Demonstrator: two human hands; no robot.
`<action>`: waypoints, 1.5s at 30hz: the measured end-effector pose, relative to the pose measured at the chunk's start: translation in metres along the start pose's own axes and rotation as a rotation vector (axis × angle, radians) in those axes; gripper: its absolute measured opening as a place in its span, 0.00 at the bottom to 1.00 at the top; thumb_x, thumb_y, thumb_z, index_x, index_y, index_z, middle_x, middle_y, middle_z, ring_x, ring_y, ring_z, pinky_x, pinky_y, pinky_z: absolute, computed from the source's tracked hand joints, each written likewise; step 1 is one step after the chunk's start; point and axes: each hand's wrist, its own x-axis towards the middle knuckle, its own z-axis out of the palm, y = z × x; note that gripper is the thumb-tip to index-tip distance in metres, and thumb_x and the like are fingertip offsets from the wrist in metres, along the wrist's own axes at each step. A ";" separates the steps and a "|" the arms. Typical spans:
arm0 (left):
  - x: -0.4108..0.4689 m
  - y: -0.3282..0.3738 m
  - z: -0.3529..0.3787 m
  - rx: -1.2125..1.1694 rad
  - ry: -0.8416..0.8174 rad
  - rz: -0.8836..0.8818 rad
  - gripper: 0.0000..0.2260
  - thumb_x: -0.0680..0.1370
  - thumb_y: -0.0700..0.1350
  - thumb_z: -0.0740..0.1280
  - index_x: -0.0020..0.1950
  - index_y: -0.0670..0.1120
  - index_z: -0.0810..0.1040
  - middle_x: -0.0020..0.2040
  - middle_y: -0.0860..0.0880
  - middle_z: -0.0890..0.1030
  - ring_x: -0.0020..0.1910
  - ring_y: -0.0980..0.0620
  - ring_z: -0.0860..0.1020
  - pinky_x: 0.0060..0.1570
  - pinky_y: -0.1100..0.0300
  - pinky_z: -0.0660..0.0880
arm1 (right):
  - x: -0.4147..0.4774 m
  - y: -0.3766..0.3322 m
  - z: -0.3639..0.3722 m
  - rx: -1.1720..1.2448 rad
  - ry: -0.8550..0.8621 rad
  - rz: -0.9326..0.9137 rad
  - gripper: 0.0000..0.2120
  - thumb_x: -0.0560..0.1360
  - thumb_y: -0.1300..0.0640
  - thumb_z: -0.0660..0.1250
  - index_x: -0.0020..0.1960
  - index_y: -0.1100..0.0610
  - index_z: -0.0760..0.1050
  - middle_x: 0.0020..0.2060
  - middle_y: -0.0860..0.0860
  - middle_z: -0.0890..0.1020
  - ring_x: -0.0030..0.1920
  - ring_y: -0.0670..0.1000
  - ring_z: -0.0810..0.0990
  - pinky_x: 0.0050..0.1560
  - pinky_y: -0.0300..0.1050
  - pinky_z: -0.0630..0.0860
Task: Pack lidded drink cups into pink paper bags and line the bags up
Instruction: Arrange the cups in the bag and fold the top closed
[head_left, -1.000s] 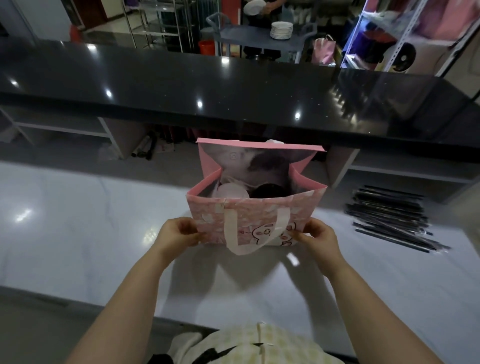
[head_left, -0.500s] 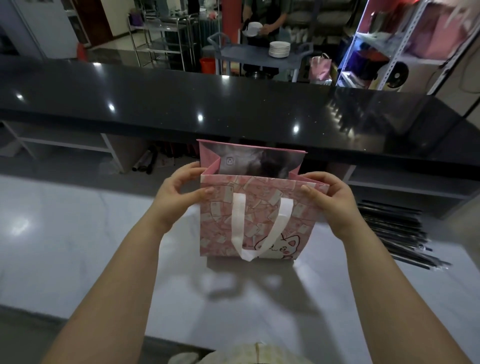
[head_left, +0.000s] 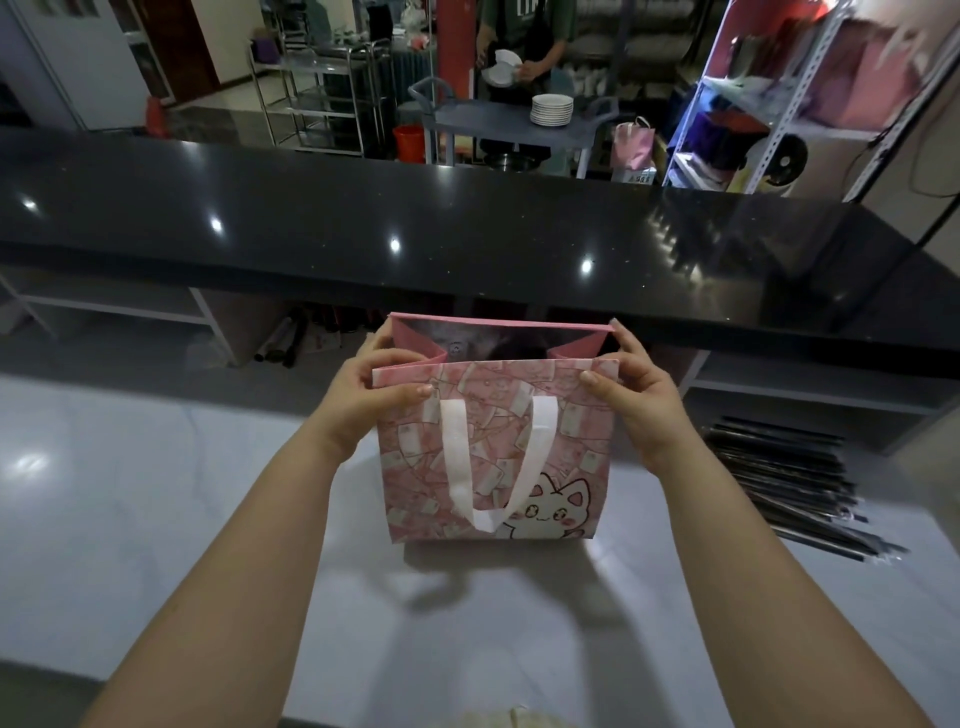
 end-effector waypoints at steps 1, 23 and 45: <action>0.001 0.000 0.000 -0.018 0.010 0.004 0.16 0.59 0.51 0.79 0.45 0.49 0.86 0.69 0.61 0.71 0.64 0.52 0.75 0.47 0.59 0.79 | 0.003 0.001 0.000 0.022 -0.021 -0.001 0.03 0.66 0.54 0.75 0.39 0.52 0.83 0.70 0.34 0.66 0.55 0.32 0.77 0.44 0.35 0.79; 0.011 0.007 0.008 0.026 0.176 0.100 0.16 0.70 0.31 0.74 0.39 0.54 0.83 0.45 0.54 0.85 0.49 0.56 0.83 0.42 0.62 0.80 | 0.007 0.017 0.019 -0.043 0.296 -0.213 0.21 0.73 0.66 0.72 0.55 0.44 0.69 0.41 0.45 0.83 0.45 0.46 0.82 0.43 0.38 0.80; 0.000 0.024 0.023 0.909 0.240 0.499 0.07 0.69 0.45 0.77 0.42 0.49 0.79 0.39 0.57 0.79 0.40 0.55 0.78 0.52 0.50 0.74 | -0.007 -0.018 0.042 -0.768 0.091 -0.396 0.13 0.71 0.58 0.74 0.53 0.50 0.77 0.45 0.41 0.79 0.47 0.44 0.77 0.52 0.48 0.77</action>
